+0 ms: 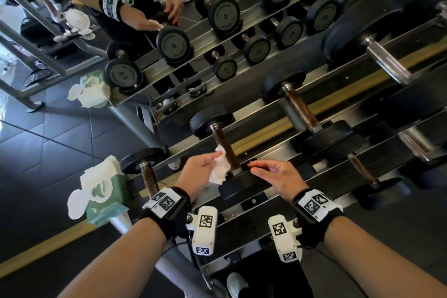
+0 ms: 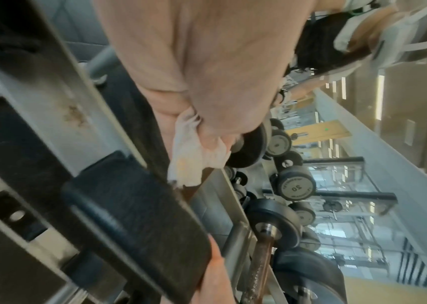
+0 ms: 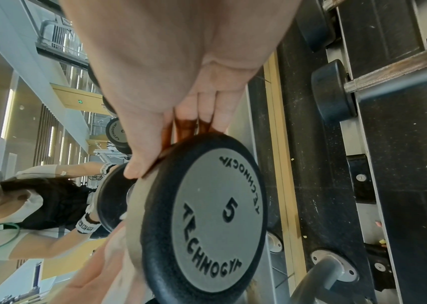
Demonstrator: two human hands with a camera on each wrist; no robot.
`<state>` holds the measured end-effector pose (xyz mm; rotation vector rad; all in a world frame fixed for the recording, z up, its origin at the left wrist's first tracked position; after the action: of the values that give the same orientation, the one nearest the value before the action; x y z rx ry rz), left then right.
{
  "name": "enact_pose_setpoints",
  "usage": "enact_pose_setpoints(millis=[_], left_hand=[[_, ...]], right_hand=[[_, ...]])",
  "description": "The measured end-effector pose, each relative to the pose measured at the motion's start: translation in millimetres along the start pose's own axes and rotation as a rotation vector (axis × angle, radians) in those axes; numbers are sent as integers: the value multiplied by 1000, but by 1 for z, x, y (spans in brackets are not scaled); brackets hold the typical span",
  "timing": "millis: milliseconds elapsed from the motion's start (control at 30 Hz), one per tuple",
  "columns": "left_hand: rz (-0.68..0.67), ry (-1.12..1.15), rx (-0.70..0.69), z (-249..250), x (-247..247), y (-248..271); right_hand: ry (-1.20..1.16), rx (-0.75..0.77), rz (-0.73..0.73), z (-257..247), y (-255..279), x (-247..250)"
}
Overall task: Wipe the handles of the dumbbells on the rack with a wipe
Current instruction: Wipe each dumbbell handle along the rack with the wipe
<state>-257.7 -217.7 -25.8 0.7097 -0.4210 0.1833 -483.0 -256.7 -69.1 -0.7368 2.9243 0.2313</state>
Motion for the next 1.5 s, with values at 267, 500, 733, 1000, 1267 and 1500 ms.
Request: enact_pose_setpoints(millis=[267,500,733,1000,1267,1500], left_hand=[[286,-535,-426,62,16,-19],[124,-1124,-588,55,-11,-39],[94,-1295,-715,34,-24,-15],[333,-1256,-605,53,-1,-18],[219,-1407,-698,39,-15,-6],[394,-1279,-525,52,-1,-16]], right_hand=[[-24,12,62,0,2,2],[-2,76,96,-1,7,-2],[33,93,71,2,7,0],[-15,50,57,5,9,1],[12,44,57,2,7,0],[1,43,59,5,8,0]])
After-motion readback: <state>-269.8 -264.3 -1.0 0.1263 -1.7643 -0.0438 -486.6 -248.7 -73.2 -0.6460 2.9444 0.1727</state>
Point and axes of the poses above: each hand's wrist, its own y-axis away from the middle knuckle, its own x-axis out of the back of the hand, z = x × y, the point moved 2 cm from there along -y, towards the middle knuckle, and after that the axes turned 14 degrees about x, right-handed, at the moved point
